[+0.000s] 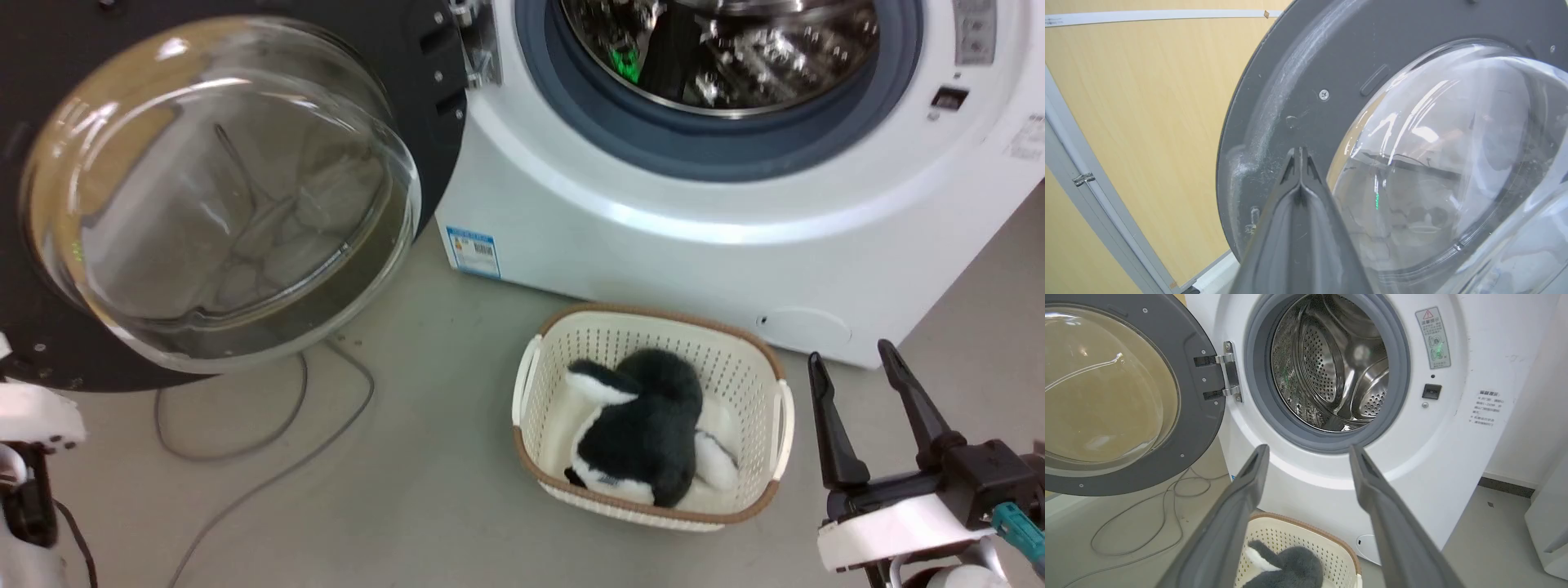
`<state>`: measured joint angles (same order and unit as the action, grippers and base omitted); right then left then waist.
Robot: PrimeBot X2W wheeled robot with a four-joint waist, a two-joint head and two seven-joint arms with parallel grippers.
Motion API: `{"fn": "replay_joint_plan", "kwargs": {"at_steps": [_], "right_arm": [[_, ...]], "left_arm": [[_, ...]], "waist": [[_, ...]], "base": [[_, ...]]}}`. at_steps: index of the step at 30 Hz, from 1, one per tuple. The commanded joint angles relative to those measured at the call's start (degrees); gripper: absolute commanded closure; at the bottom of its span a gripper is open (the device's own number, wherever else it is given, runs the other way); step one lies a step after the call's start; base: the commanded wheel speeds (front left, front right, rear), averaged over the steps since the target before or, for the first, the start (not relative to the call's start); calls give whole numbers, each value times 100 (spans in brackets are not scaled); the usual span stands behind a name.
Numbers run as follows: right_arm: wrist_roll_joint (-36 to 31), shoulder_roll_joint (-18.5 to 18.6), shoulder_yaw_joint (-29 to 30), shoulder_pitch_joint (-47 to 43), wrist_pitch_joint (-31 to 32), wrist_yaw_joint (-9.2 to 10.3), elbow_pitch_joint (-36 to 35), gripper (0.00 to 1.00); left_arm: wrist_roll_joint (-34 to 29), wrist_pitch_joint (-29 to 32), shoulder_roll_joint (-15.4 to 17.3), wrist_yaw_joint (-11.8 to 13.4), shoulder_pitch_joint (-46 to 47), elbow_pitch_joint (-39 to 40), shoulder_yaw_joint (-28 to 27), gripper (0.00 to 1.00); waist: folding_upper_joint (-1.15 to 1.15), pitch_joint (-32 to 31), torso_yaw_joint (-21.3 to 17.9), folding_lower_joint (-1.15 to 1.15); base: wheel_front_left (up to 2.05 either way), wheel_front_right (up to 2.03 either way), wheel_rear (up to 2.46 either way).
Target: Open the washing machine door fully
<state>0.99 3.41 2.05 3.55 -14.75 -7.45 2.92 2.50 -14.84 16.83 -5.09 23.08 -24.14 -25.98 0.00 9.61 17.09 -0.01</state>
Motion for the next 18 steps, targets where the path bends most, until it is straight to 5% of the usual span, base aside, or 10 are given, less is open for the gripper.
{"fn": "replay_joint_plan", "kwargs": {"at_steps": [1, 18], "right_arm": [[4, -32, 20, -80, -25, -3, -11, 0], [293, -52, 147, -537, -25, -3, -143, 0]], "left_arm": [[-48, -16, -47, -21, -116, 101, 44, 100], [-219, -16, -893, -108, -1343, 1639, 789, 100]], "waist": [[0, -129, 12, 1], [0, -788, -159, 1]], "base": [[0, 0, 0], [0, 0, 0]]}}
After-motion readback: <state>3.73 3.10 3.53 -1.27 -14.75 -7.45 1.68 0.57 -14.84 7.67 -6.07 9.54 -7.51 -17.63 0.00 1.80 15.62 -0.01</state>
